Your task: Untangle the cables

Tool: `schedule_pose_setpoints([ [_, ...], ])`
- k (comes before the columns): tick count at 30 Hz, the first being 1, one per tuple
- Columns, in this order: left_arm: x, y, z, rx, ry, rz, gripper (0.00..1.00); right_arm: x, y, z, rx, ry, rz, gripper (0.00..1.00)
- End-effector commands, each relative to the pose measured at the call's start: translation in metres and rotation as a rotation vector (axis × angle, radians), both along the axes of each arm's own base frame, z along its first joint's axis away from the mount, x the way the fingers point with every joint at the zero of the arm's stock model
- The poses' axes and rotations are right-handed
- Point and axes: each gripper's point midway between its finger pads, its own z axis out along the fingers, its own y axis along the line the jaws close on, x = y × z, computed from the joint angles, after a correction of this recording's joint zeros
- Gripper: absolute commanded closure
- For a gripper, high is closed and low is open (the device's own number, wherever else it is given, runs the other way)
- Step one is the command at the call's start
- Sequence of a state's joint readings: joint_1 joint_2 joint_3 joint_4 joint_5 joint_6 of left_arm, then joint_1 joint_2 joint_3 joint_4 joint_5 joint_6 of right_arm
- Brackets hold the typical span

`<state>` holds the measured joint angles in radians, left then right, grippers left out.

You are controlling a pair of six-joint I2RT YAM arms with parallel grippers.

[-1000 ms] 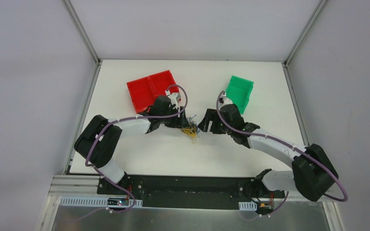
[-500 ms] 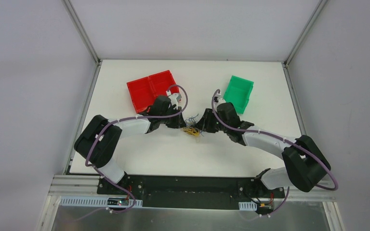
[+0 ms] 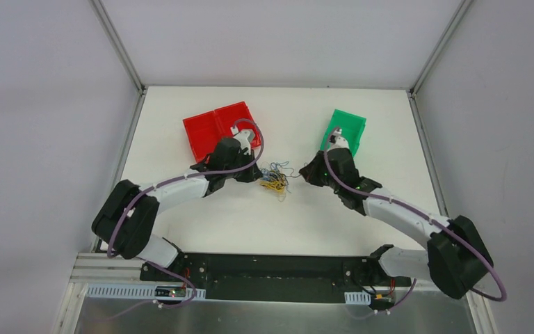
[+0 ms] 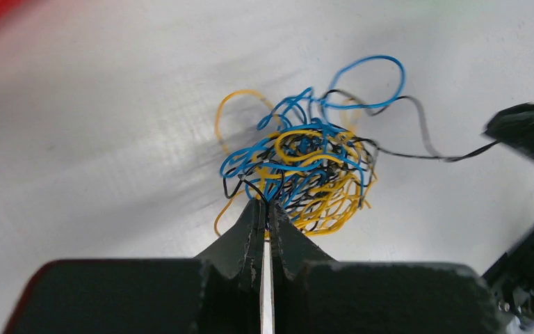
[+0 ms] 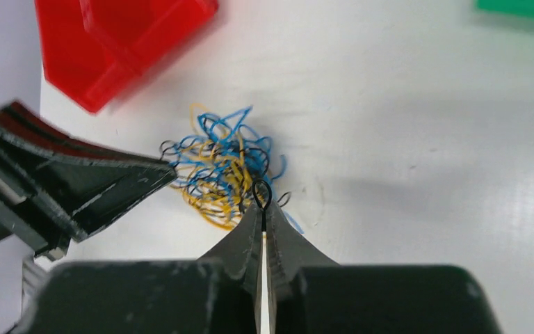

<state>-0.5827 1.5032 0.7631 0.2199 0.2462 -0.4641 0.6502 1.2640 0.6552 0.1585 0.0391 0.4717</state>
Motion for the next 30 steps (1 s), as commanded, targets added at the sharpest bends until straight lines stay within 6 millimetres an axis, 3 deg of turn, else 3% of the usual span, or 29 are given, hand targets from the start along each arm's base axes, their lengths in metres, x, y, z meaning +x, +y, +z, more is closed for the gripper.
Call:
schedule_pose_setpoints([
  [1, 0.013, 0.044, 0.012, 0.081, -0.071, 0.206, 1.0, 0.015, -0.06, 0.022, -0.006, -0.081, -0.267, 1.0],
  [5, 0.016, 0.079, 0.014, 0.099, -0.057, 0.348, 1.0, 0.012, -0.114, 0.042, 0.04, -0.15, -0.476, 1.0],
  [9, 0.016, 0.107, 0.016, 0.072, -0.053, 0.447, 1.0, 0.003, -0.161, 0.046, 0.071, -0.186, -0.668, 1.0],
  [16, 0.007, 0.173, 0.027, 0.109, -0.118, 0.73, 1.0, -0.014, -0.217, 0.049, 0.072, -0.221, -0.929, 1.0],
  [21, -0.006, 0.204, 0.041, 0.075, -0.214, 0.886, 1.0, -0.027, -0.248, 0.047, 0.063, -0.233, -1.1, 1.0],
  [27, -0.007, 0.193, 0.052, -0.005, -0.251, 0.834, 1.0, -0.031, -0.249, 0.053, 0.064, -0.244, -1.095, 1.0],
  [28, -0.006, 0.185, 0.055, -0.023, -0.256, 0.794, 1.0, -0.03, -0.245, 0.055, 0.068, -0.243, -1.068, 0.94],
  [30, -0.004, 0.159, 0.064, -0.074, -0.272, 0.649, 1.0, -0.025, -0.229, 0.063, 0.049, -0.256, -0.939, 0.73],
])
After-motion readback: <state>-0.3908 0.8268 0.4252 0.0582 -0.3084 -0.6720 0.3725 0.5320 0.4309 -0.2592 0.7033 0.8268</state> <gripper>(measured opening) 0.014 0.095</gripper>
